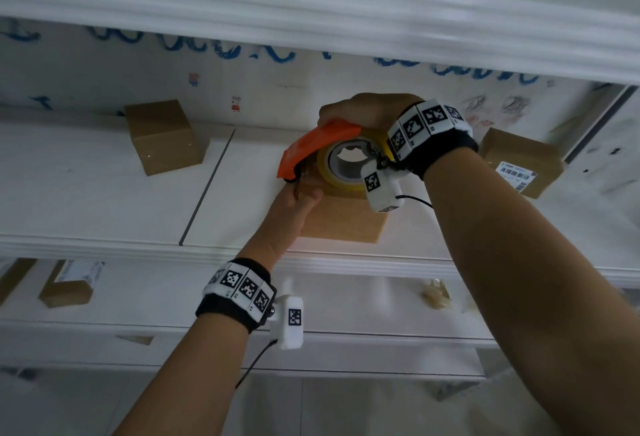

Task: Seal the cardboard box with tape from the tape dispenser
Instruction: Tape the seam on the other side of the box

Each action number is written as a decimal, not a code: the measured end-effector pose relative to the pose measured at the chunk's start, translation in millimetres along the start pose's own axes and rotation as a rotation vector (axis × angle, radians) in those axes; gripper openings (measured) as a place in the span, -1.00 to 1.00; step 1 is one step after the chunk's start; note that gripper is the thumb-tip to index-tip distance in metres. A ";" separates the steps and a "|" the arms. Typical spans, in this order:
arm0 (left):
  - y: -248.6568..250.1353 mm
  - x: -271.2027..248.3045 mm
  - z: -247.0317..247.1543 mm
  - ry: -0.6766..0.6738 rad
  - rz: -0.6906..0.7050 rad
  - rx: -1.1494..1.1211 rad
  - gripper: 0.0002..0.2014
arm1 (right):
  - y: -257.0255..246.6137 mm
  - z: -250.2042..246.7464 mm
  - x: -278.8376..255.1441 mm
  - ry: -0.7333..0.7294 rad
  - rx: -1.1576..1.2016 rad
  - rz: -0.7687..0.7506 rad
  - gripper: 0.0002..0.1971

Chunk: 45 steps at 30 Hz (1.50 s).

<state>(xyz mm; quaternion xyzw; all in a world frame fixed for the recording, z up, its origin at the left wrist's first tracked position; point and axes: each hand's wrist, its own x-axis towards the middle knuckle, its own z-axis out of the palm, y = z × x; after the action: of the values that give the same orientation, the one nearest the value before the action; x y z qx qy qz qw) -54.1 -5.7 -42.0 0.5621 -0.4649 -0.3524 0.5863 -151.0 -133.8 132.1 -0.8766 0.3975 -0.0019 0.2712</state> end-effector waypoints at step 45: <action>-16.8 19.9 -2.2 0.087 0.144 0.042 -0.24 | 64.4 -11.4 -3.1 0.098 0.342 -0.031 -0.52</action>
<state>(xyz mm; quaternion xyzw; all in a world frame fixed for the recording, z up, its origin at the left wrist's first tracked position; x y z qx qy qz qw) -43.9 -25.6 -55.4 0.5539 -0.4857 -0.2748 0.6179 -200.5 -171.6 111.8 -0.8226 0.3904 -0.1162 0.3966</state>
